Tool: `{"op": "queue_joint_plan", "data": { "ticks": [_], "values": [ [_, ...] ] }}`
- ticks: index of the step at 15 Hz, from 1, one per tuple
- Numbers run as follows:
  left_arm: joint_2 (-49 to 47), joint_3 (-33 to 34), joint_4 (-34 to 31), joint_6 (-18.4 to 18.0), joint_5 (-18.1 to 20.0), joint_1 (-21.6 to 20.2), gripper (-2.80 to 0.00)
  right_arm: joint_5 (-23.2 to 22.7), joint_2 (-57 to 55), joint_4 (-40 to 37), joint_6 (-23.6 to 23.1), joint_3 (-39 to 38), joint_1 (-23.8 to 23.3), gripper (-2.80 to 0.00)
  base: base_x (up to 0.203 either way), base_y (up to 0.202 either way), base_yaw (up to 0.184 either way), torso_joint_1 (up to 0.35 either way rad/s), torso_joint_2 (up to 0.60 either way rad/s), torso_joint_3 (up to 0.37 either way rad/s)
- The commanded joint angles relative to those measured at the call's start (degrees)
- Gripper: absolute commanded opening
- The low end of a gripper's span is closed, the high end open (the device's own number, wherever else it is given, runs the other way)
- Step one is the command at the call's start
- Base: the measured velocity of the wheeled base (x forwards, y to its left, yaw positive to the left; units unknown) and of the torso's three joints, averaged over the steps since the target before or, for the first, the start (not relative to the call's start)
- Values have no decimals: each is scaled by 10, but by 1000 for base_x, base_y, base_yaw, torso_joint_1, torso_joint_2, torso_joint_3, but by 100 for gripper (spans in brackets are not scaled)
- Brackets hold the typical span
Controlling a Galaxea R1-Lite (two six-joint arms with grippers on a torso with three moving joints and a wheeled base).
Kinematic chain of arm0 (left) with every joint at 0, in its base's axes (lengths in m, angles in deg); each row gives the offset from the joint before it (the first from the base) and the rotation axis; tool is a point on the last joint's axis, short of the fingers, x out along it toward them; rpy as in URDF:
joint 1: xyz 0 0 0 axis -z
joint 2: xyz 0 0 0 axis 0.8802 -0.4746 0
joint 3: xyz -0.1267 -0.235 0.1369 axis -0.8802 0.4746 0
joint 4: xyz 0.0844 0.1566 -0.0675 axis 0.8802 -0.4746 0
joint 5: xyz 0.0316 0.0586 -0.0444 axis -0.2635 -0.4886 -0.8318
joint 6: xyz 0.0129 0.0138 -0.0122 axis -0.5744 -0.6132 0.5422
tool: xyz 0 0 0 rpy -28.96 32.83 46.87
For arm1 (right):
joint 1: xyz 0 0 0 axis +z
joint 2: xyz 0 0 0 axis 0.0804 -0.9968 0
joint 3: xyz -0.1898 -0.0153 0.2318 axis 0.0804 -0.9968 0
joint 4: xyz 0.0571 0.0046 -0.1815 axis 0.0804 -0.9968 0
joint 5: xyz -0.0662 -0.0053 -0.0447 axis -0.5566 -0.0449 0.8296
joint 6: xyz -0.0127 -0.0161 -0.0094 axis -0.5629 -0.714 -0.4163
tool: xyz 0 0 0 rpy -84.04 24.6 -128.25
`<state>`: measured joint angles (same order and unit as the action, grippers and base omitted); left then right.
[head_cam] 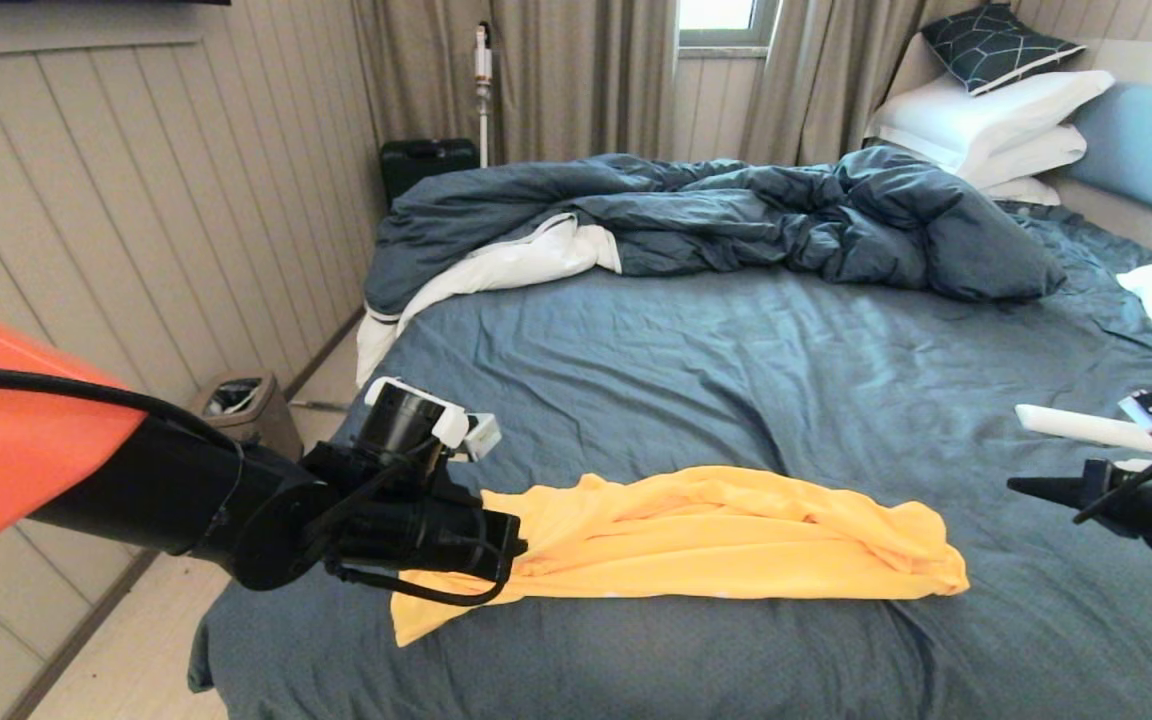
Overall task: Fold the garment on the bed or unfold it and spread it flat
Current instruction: Fold the yellow T-shirt
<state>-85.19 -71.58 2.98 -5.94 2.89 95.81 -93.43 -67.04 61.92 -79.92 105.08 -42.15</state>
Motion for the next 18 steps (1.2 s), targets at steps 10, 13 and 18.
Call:
{"op": "queue_joint_plan", "data": {
  "ticks": [10,13,18],
  "values": [
    [-36,33,37,-1,1,13,0,-3,-11,1,-1,3,0,-280,0,0,0,0,0,0],
    [-5,45,38,2,2,19,0,-3,-11,1,-1,2,0,-280,0,0,0,0,0,0],
    [99,43,31,10,-2,11,0,-4,-7,-5,7,3,0,-280,0,0,0,0,0,0]
  ]
}}
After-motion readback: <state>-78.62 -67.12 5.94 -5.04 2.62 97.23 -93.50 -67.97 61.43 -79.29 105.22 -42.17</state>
